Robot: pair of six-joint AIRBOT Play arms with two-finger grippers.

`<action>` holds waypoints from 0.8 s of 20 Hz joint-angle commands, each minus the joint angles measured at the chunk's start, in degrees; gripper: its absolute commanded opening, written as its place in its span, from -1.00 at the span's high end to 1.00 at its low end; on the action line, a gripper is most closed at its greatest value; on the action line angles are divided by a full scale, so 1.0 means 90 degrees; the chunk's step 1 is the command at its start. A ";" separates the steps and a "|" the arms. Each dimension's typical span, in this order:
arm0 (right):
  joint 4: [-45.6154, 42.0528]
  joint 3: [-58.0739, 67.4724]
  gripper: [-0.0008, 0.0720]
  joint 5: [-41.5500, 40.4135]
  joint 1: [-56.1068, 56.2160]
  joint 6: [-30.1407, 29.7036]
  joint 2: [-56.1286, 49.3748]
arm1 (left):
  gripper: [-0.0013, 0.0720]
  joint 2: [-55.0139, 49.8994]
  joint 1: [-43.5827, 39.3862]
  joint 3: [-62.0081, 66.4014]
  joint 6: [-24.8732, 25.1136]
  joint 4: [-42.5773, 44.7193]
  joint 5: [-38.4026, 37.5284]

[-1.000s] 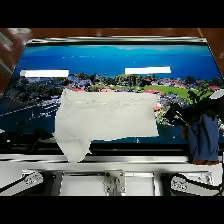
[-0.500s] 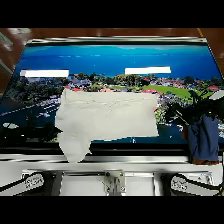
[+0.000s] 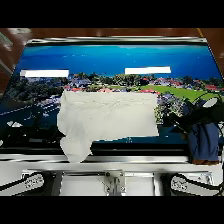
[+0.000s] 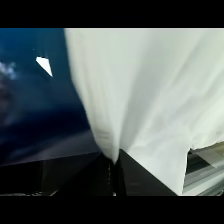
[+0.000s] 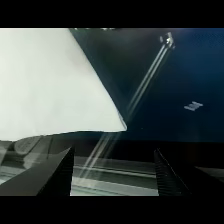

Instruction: Fold the shirts.

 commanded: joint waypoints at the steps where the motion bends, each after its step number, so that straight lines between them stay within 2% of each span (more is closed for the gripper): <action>1: 0.0321 -0.0512 -0.74 -0.0566 -0.0002 -0.0189 -0.0017 | 0.86 0.0041 -0.0007 0.0007 0.0347 -0.0049 -0.0384; 10: 0.1549 -0.1207 -0.74 -0.1166 0.0005 -0.0464 -0.0301 | 0.86 0.0049 -0.0007 0.0007 0.0444 -0.0087 -0.0308; 13: 0.1603 -0.1219 -0.68 -0.1321 0.0250 -0.0505 -0.0304 | 0.86 0.0046 -0.0007 0.0010 0.0444 -0.0155 -0.0204; 15: 0.1598 -0.1219 -0.12 -0.1671 0.0799 -0.0505 -0.0301 | 0.86 0.0049 -0.0007 0.0017 0.0442 -0.0228 -0.0214; 16: 0.1603 -0.1214 0.37 -0.1841 0.1025 -0.0503 -0.0301 | 0.86 0.0049 -0.0007 0.0056 0.0442 -0.0231 -0.0236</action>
